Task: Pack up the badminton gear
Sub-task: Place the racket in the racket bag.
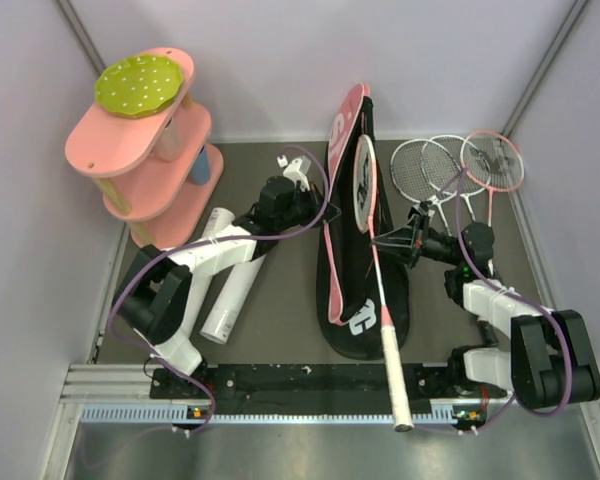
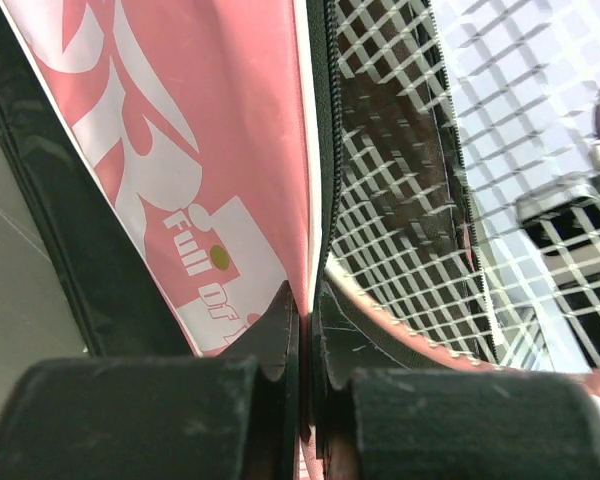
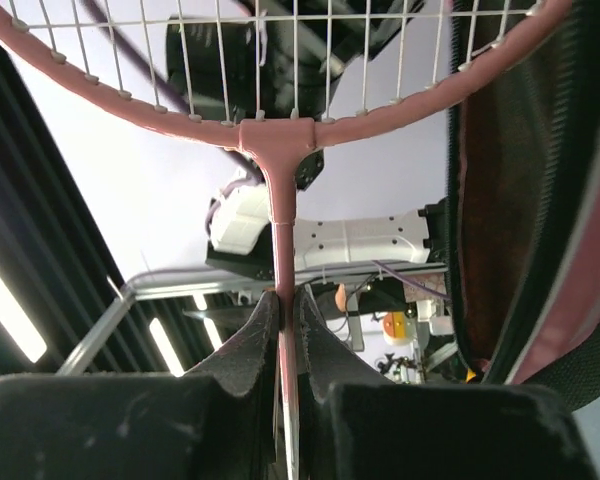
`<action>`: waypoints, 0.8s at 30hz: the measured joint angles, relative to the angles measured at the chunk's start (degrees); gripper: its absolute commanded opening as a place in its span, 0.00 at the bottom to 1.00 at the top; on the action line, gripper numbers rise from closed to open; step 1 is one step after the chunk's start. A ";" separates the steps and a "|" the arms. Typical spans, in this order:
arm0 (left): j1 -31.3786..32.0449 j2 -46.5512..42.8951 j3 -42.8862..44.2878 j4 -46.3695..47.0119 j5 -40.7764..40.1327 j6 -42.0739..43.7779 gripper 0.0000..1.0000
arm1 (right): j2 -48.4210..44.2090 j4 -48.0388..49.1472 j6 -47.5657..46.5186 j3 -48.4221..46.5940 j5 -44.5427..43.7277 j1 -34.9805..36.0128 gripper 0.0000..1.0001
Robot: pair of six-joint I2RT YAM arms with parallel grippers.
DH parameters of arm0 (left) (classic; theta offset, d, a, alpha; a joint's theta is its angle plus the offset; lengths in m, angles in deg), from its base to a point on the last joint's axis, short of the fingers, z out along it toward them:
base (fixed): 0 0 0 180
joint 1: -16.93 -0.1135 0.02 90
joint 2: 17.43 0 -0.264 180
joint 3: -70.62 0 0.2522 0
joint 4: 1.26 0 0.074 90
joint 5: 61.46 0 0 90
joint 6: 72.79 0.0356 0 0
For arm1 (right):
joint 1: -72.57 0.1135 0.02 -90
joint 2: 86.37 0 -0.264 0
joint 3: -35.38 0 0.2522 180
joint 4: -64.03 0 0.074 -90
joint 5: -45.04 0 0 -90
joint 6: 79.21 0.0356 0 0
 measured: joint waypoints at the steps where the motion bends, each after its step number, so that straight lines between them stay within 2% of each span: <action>1: 0.00 0.00 -0.09 0.39 0.20 -0.26 0.00 | 0.00 -1.51 -0.52 -0.24 -0.63 0.15 0.00; 5: 0.07 0.00 -1.14 2.82 1.22 -1.53 0.00 | 2.95 -8.63 -3.21 -4.33 -2.73 1.09 0.00; 9: 0.57 0.00 -2.47 4.70 1.62 -2.21 0.00 | 9.40 -10.86 -3.89 -9.46 -6.01 1.57 0.00; 10: 1.09 0.00 -3.43 5.18 1.64 -2.23 0.00 | 12.72 -13.79 -5.09 -12.44 -8.55 1.62 0.00; 14: 1.77 0.00 -4.17 5.84 1.84 -2.43 0.00 | 16.57 -21.35 -8.94 -19.28 -11.02 1.88 0.00; 20: 2.60 -0.04 -4.66 8.17 1.77 -3.13 0.00 | 28.70 -33.40 -18.64 -36.96 -15.32 2.03 0.10; 24: 2.67 -0.07 -5.11 8.44 1.79 -3.23 0.00 | 37.27 -43.80 -29.42 -48.63 -15.32 2.03 0.24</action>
